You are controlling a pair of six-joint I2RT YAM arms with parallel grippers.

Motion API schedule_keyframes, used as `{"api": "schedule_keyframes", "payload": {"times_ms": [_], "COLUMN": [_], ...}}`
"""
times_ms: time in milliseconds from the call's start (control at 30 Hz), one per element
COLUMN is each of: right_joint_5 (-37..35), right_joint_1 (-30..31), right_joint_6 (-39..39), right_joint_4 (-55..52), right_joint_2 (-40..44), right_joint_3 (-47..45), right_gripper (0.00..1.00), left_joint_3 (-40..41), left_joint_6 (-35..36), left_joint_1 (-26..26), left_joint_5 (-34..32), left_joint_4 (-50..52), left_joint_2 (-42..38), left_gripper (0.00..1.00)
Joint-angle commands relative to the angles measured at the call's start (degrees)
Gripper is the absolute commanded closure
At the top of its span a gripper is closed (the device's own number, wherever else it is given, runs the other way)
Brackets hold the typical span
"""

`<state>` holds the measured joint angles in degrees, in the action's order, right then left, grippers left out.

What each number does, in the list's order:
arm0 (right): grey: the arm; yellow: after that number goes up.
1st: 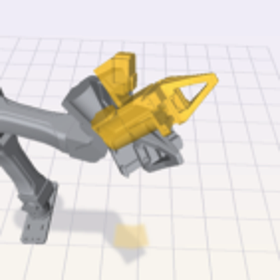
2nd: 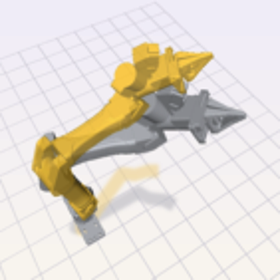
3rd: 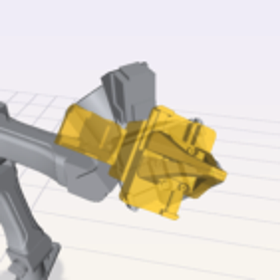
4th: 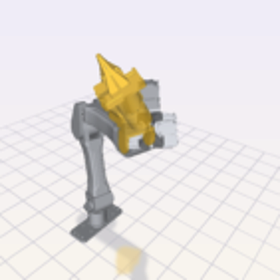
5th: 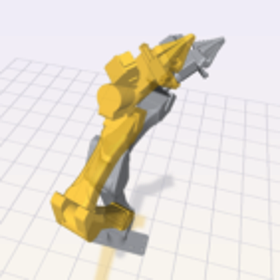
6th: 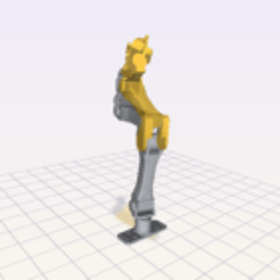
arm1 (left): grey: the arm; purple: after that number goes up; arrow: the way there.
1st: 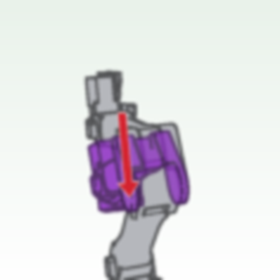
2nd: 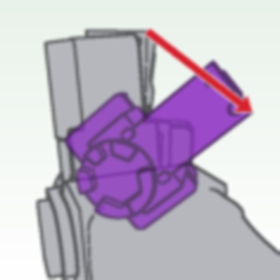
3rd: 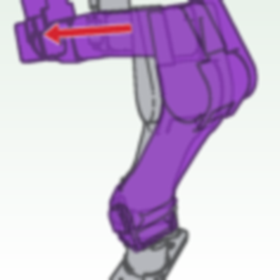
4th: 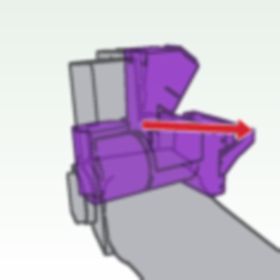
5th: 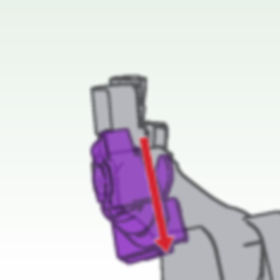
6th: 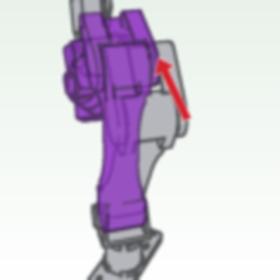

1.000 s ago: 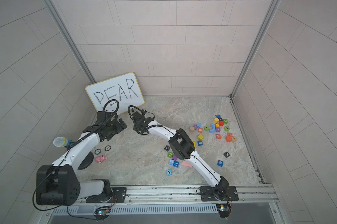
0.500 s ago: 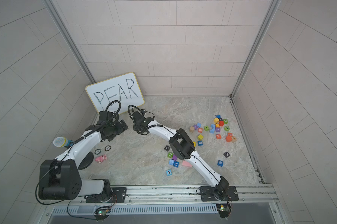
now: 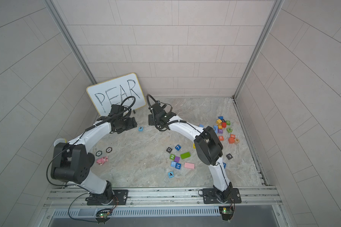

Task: Spell the uppercase word “pear” with letter blocks
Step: Place the letter block at the center of the board, then adjust the letter block at the center of the board.

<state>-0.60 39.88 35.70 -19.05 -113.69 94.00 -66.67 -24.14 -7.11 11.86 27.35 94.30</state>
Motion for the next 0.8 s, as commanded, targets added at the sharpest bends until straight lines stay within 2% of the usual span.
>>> {"api": "schedule_keyframes", "payload": {"times_ms": [0, 133, 400, 767], "right_joint_5": [0.9, 1.8, 4.5, 6.2], "right_joint_1": [-2.7, -4.6, -4.9, -5.6], "right_joint_6": [-5.4, -7.1, -7.2, -6.0], "right_joint_4": [7.8, 9.0, 10.0, 11.6], "right_joint_2": [4.2, 7.4, 8.1, 7.4], "right_joint_3": [-10.6, -15.7, -18.7, -20.0], "right_gripper": [0.20, 0.13, 0.12, 0.11], "left_joint_3": [-4.5, -9.6, -14.7, -17.8], "left_joint_6": [7.1, 10.8, 14.7, 13.8], "left_joint_1": [-0.3, -1.6, -6.2, -6.2], "left_joint_5": [4.0, 1.0, -5.6, -6.4], "left_joint_4": [3.8, 7.1, 11.5, 12.1], "left_joint_2": [6.5, 11.2, 18.4, 22.0], "left_gripper": [0.16, 0.16, 0.17, 0.32]}}
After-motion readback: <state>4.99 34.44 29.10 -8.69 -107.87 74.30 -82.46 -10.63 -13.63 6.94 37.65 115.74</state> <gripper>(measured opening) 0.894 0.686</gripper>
